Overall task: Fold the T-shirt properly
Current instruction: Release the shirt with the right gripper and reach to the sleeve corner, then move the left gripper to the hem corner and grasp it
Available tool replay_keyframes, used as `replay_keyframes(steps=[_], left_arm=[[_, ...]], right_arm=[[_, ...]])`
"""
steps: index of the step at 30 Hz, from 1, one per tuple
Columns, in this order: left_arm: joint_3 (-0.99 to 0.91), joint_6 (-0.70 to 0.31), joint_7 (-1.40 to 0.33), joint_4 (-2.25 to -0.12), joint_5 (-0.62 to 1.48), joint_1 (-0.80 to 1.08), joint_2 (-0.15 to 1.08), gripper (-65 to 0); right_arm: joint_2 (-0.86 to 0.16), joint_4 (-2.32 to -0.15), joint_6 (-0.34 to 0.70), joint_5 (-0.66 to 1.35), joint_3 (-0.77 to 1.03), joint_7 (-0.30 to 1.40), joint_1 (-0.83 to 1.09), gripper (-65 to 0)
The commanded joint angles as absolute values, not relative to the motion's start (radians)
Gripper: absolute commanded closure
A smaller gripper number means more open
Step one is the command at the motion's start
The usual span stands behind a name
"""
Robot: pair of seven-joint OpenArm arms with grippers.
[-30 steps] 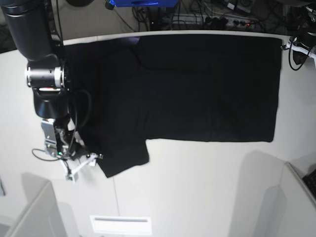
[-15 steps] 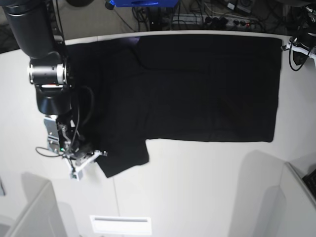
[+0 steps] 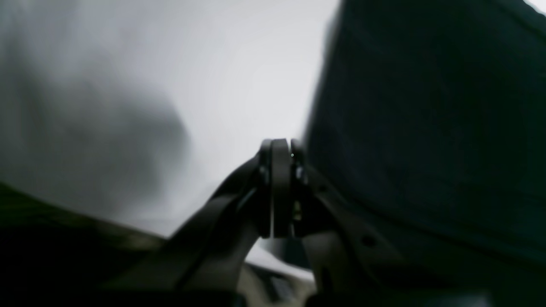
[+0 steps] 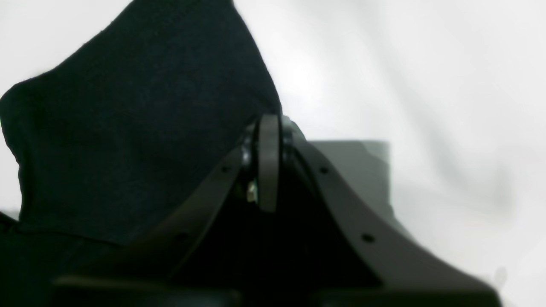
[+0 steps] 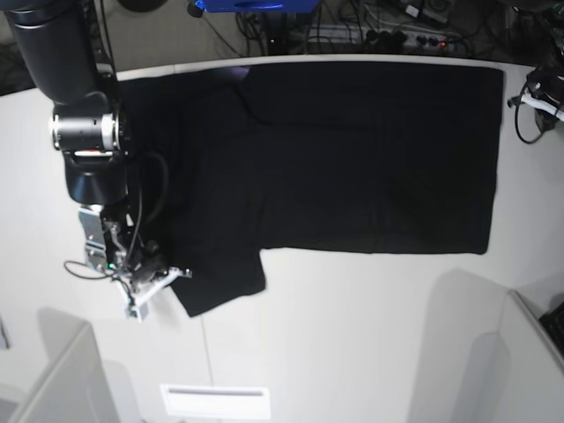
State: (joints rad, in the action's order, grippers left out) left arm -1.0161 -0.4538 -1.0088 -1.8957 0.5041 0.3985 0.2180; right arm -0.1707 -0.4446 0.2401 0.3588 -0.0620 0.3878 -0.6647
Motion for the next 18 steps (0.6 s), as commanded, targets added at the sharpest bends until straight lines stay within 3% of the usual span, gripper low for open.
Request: replay_keyframes(steps=[1, 3, 8, 10, 18], left_arm=[[-1.024, -0.449, -0.984, -1.913, 0.466, 0.361, 0.245, 0.0], [-1.024, -0.452, -0.984, -1.913, 0.374, 0.292, 0.246, 0.0], [-0.892, -0.453, -0.986, -1.853, 0.237, 0.168, 0.302, -31.4], [-0.839, -0.453, -0.986, -1.781, 0.234, 0.122, 0.318, -38.0], [-0.676, -0.45, -0.978, -1.428, 0.225, -0.096, 0.41, -39.7]], right_arm=[[-0.173, -0.444, 0.239, 0.343, -0.065, 0.433, -0.676, 0.0], [-0.173, -0.444, 0.239, 0.343, -0.065, 0.433, -0.676, 0.0], [-0.173, -0.444, 0.239, 0.343, -0.065, 0.433, -0.676, 0.0], [-0.173, -0.444, 0.239, 0.343, -0.065, 0.433, -0.676, 0.0], [-0.173, -0.449, 0.239, 0.343, -0.064, 0.435, -0.679, 0.0]])
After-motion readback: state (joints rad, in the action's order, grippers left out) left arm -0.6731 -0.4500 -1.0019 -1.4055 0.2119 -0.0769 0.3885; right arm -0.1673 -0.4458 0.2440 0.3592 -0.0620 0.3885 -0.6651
